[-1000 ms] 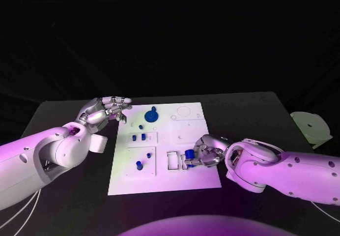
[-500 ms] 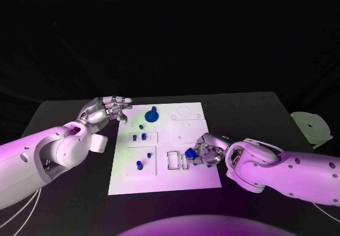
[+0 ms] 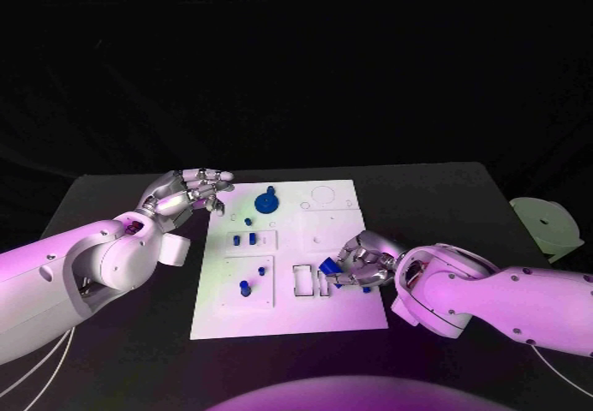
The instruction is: Assemble the parts on the task board
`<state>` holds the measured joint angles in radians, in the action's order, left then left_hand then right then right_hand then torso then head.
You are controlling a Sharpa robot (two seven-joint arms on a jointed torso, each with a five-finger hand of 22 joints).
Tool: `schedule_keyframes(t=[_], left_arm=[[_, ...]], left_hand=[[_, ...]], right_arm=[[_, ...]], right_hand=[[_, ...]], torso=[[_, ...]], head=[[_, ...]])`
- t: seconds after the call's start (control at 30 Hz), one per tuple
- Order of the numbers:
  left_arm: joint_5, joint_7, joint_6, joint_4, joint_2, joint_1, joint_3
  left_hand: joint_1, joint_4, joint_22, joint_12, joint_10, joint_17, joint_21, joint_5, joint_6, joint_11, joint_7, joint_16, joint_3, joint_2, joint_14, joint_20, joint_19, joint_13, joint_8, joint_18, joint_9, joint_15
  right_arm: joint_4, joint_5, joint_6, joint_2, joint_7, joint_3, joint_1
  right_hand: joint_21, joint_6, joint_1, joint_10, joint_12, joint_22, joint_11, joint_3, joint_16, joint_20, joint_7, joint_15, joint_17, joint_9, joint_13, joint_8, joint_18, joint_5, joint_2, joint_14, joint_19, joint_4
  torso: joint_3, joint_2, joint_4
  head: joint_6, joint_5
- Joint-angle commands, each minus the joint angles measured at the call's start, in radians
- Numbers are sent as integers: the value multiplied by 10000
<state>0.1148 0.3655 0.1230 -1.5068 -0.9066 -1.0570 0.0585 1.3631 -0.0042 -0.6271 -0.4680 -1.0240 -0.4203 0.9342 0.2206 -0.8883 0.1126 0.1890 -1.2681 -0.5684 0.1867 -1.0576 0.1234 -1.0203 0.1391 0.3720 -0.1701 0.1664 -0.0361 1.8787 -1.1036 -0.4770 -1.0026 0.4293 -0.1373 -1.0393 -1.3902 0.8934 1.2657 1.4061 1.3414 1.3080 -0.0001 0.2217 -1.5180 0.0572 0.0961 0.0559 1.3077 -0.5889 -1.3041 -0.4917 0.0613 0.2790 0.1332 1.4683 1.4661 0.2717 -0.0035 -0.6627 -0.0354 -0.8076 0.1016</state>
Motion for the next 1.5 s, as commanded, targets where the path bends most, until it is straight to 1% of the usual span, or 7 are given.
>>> schedule_keyframes(t=[0.03, 0.37, 0.53, 0.67, 1.2, 1.37, 1.5], left_arm=[[15, 15, -272, -18, 23, -2, 5], [22, -6, -327, -29, 32, -2, 4], [28, -11, -342, -34, 34, -2, 4], [33, -18, -356, -42, 36, -2, 4], [58, -54, -386, -55, 22, -2, 4], [70, -79, -398, -59, 15, -2, 4], [98, -114, -425, -65, 12, -2, 4]], left_hand=[[-12, -6, 14, -31, 84, 13, -33, 47, 61, -8, -21, 55, 23, -54, 86, 39, 18, 14, 42, -151, 14, -11], [-1, -15, 17, -25, 111, 15, -38, 53, 69, -7, -24, 62, 11, -60, 96, 39, 20, 13, 50, -152, 18, -11], [-1, -15, 17, -25, 111, 15, -38, 53, 69, -7, -24, 62, 11, -60, 96, 39, 20, 13, 50, -152, 18, -11], [-1, -15, 17, -25, 111, 15, -38, 53, 69, -7, -24, 62, 11, -60, 96, 39, 20, 13, 50, -152, 18, -11], [6, -22, 19, -24, 129, 16, -41, 56, 74, -6, -25, 68, 3, -65, 104, 39, 20, 13, 58, -152, 22, -11], [6, -22, 19, -24, 129, 16, -41, 56, 74, -6, -25, 68, 3, -65, 104, 39, 20, 13, 58, -152, 22, -11], [1, -21, 15, -25, 154, 16, -27, 57, 92, -1, -20, 75, -4, -72, 114, 40, -8, 16, 68, -152, 28, -13]], right_arm=[[65, 1045, -120, 67, -434, 0, -36], [47, 1265, 336, 486, -621, 0, -91], [-133, 928, 725, 824, -532, 0, -94], [-317, 564, 930, 1023, -362, -1, -94], [-778, -463, 1023, 1253, 30, -2, -87], [-816, -688, 980, 1277, 24, -2, -87], [-814, -741, 1044, 1287, -96, -2, -86]], right_hand=[[63, 295, 199, 30, -4, 1470, -13, 105, -47, -94, -226, 80, 897, -24, 9, -165, -140, 59, -296, 698, 29, 34], [56, 383, -307, 80, -10, 1494, -19, 236, -52, -107, -234, 87, 925, 5, -22, -216, -146, 31, -314, 704, 42, 192], [83, 553, -1072, 105, -58, 1501, -46, 210, -47, -118, -274, 104, 918, -6, -16, -357, -143, -572, -343, 703, 41, 196], [92, 646, -1659, 119, -99, 1512, -80, -78, -52, -145, -318, 136, 944, -22, -7, -452, -143, -194, -209, 707, 46, 203], [89, 730, -2222, 210, -40, 1542, -150, -513, -50, -202, -397, 197, 955, -68, -130, -631, -148, -465, -231, 709, 66, 214], [111, 711, -2620, 228, -66, 1555, -171, -979, -51, -226, -423, 218, 977, -102, -159, -763, -149, -1469, -355, 713, 73, 216], [145, 683, -2825, 244, -73, 1558, -168, -1554, -55, -228, -430, 224, 1008, -114, -199, -850, -145, -2257, -266, 718, 69, 214]], torso=[[3, -3, -6], [3, -22, -4], [9, -23, -1], [3, -22, -14], [11, -15, 11], [14, -23, 9], [7, -20, 13]], head=[[7, -20], [-16, -85], [-24, -110], [-35, -111], [-26, -161], [-11, -174], [-9, -174]])
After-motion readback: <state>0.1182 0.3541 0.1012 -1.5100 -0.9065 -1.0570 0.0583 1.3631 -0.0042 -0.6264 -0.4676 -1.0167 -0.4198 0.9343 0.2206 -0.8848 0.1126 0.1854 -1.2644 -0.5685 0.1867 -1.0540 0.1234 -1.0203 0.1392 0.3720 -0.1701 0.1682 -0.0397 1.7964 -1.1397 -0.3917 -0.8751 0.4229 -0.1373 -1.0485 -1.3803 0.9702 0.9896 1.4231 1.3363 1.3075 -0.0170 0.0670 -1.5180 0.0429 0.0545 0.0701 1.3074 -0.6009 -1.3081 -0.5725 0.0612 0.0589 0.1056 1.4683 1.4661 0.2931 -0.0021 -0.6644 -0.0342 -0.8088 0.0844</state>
